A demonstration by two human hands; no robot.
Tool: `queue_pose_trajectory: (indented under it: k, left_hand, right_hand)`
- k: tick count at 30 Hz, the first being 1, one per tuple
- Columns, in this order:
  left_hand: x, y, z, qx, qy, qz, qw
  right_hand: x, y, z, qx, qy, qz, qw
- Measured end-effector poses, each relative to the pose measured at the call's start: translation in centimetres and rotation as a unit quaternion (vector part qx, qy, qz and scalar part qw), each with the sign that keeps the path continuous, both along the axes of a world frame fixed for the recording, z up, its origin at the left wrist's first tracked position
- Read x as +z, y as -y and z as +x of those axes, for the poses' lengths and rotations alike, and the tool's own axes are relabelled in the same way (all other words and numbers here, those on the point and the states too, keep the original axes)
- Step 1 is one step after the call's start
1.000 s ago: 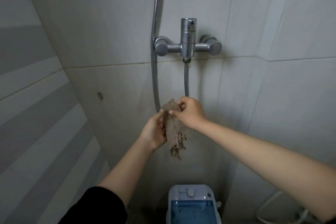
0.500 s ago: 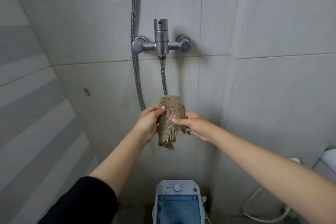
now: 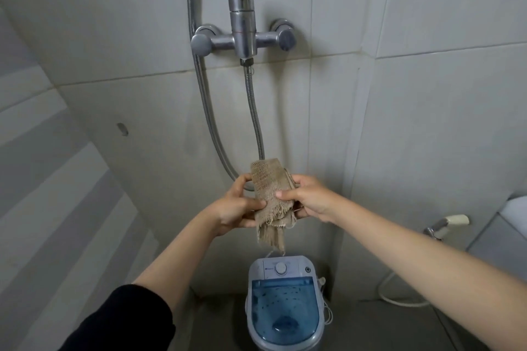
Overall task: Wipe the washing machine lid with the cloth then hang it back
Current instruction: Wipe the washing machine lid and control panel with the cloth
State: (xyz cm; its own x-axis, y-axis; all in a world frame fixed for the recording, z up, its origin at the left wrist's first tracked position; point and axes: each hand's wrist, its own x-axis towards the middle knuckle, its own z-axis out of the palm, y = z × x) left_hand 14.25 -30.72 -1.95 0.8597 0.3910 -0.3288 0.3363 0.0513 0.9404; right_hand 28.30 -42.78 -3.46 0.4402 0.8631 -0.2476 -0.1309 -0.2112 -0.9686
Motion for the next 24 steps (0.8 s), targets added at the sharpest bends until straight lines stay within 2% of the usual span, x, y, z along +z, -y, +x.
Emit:
queue_pose_trajectory:
  k: [4, 6, 8, 11, 15, 17, 19, 21, 22, 24]
  left_hand:
    - [-0.9, -2.0, -0.3, 0.008, 0.037, -0.1, 0.994]
    - [-1.1, -3.2, -0.5, -0.013, 0.02, -0.175, 0.984]
    - [-1.8, -4.6, -0.5, -0.048, -0.013, -0.237, 0.97]
    - [-2.6, -5.6, -0.5, -0.11, -0.046, -0.227, 0.967]
    - [-4.4, -6.1, -0.4, -0.076, -0.024, -0.205, 0.976]
    - [-5.4, -6.3, -0.2, -0.039, -0.002, -0.2, 0.979]
    - [-6.6, -6.5, -0.2, -0.003, 0.015, -0.188, 0.982]
    - [-7.8, -6.7, 0.0, 0.023, 0.018, -0.149, 0.988]
    - [-8.7, -6.8, 0.2, 0.027, 0.012, -0.123, 0.992]
    - [-10.3, -6.8, 0.6, 0.031, 0.005, -0.091, 0.995]
  right_hand:
    - [-0.8, -0.9, -0.3, -0.069, 0.067, 0.054, 0.994]
    - [-0.9, -1.6, -0.4, -0.109, 0.132, 0.089, 0.981]
    - [-1.2, -2.4, -0.6, -0.102, 0.183, 0.105, 0.972]
    - [-1.5, -2.8, -1.2, -0.072, 0.236, 0.12, 0.962]
    - [-2.5, -2.9, -2.3, -0.035, 0.248, 0.087, 0.964]
    - [-3.3, -3.0, -2.6, -0.045, 0.174, 0.071, 0.981]
    - [-4.1, -3.0, -2.6, -0.063, -0.003, 0.083, 0.995]
    - [-5.3, -3.0, -2.3, -0.073, -0.148, 0.106, 0.981]
    - [-6.2, -3.2, -2.1, -0.074, -0.175, 0.099, 0.977]
    - [-8.8, -3.6, -2.0, -0.057, -0.162, 0.049, 0.984]
